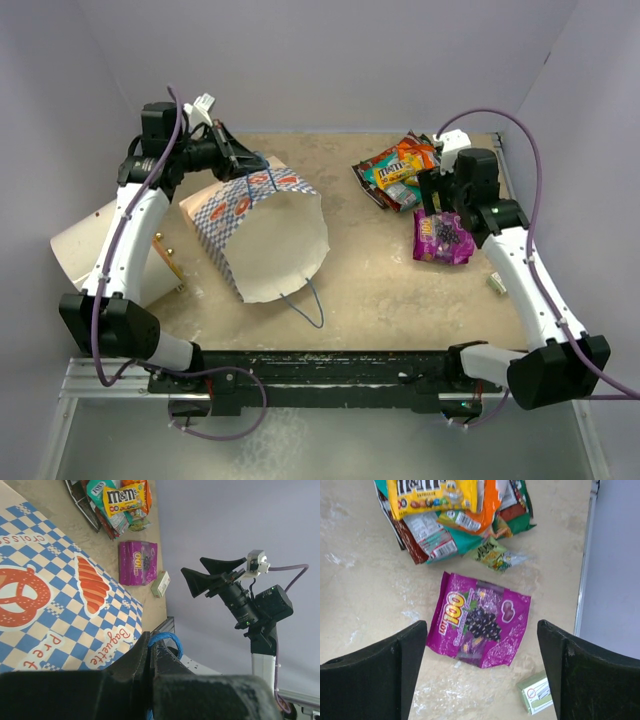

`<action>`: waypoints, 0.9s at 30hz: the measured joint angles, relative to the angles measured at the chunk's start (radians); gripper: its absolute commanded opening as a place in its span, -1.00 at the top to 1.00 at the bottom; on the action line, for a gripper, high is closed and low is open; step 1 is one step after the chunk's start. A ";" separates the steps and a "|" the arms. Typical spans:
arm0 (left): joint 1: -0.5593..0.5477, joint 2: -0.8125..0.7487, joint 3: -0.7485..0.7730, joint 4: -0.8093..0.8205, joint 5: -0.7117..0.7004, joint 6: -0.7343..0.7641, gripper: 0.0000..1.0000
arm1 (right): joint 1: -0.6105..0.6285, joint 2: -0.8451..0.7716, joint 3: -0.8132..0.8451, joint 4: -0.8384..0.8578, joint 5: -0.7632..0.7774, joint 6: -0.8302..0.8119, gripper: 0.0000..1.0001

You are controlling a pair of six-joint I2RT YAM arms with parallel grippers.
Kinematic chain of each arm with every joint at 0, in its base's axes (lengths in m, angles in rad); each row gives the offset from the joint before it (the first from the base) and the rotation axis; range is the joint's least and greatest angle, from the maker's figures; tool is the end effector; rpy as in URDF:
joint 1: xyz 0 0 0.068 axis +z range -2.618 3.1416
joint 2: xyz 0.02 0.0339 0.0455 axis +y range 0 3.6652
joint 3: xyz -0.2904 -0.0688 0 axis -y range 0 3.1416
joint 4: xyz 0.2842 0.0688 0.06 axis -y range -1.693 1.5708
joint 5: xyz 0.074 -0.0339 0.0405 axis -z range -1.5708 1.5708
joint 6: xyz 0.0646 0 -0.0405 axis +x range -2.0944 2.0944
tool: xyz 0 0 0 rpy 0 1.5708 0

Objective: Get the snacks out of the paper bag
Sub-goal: Adjust the paper bag at the center of the board.

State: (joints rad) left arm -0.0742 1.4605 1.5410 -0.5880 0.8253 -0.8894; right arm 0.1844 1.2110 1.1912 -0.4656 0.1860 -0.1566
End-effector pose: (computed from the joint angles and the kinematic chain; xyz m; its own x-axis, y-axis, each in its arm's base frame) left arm 0.3649 -0.0747 0.4275 -0.8417 -0.4657 -0.2731 0.0586 0.4241 -0.9037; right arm 0.3214 0.0478 0.3755 -0.4500 -0.2399 -0.8602 -0.0907 0.9706 -0.2232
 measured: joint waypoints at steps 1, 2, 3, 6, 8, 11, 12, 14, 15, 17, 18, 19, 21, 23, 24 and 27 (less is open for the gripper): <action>-0.007 0.000 0.000 0.003 -0.002 -0.010 1.00 | 0.002 0.001 0.011 0.005 -0.003 0.002 -1.00; -0.017 0.000 0.002 0.005 -0.006 -0.018 1.00 | 0.005 0.002 0.023 0.012 -0.009 0.007 -0.99; -0.030 0.000 0.004 0.007 -0.012 -0.026 1.00 | 0.006 0.002 0.032 0.020 -0.020 0.013 -0.99; -0.083 0.000 0.022 0.016 -0.035 -0.063 1.00 | 0.014 0.002 0.056 0.049 -0.037 0.042 -0.99; -0.127 0.007 0.054 0.023 -0.048 -0.089 1.00 | 0.018 0.005 0.078 0.068 -0.047 0.079 -0.99; -0.191 0.039 0.145 0.029 -0.064 -0.121 1.00 | 0.020 0.014 0.122 0.081 -0.048 0.145 -0.99; -0.209 0.055 0.186 0.032 -0.069 -0.127 1.00 | 0.020 0.018 0.138 0.082 -0.049 0.170 -0.99; -0.225 0.073 0.247 0.035 -0.077 -0.141 1.00 | 0.020 0.024 0.177 0.083 -0.051 0.216 -0.99; -0.227 0.076 0.273 0.035 -0.084 -0.144 1.00 | 0.020 0.024 0.199 0.084 -0.051 0.242 -0.99; -0.224 0.076 0.301 0.040 -0.097 -0.145 1.00 | 0.020 0.021 0.211 0.084 -0.051 0.262 -0.99; -0.217 0.074 0.311 0.044 -0.100 -0.145 1.00 | 0.020 0.018 0.214 0.084 -0.052 0.273 -0.99; -0.206 0.071 0.312 0.045 -0.100 -0.145 1.00 | 0.020 0.013 0.215 0.083 -0.053 0.282 -0.99; -0.176 0.060 0.293 0.051 -0.099 -0.147 1.00 | 0.021 0.006 0.215 0.079 -0.056 0.291 -0.99; -0.128 0.036 0.237 0.056 -0.101 -0.146 1.00 | 0.023 -0.001 0.215 0.071 -0.067 0.296 -0.99; -0.101 0.023 0.204 0.052 -0.102 -0.144 1.00 | 0.023 -0.003 0.216 0.063 -0.074 0.296 -0.99; -0.006 -0.001 0.103 0.025 -0.111 -0.114 1.00 | 0.023 -0.007 0.225 0.044 -0.089 0.299 -0.99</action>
State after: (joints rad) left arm -0.0807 1.4593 1.6440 -0.5632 0.7139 -1.0035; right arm 0.2073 1.2041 1.4158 -0.4213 0.0975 0.1425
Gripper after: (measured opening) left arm 0.009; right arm 0.994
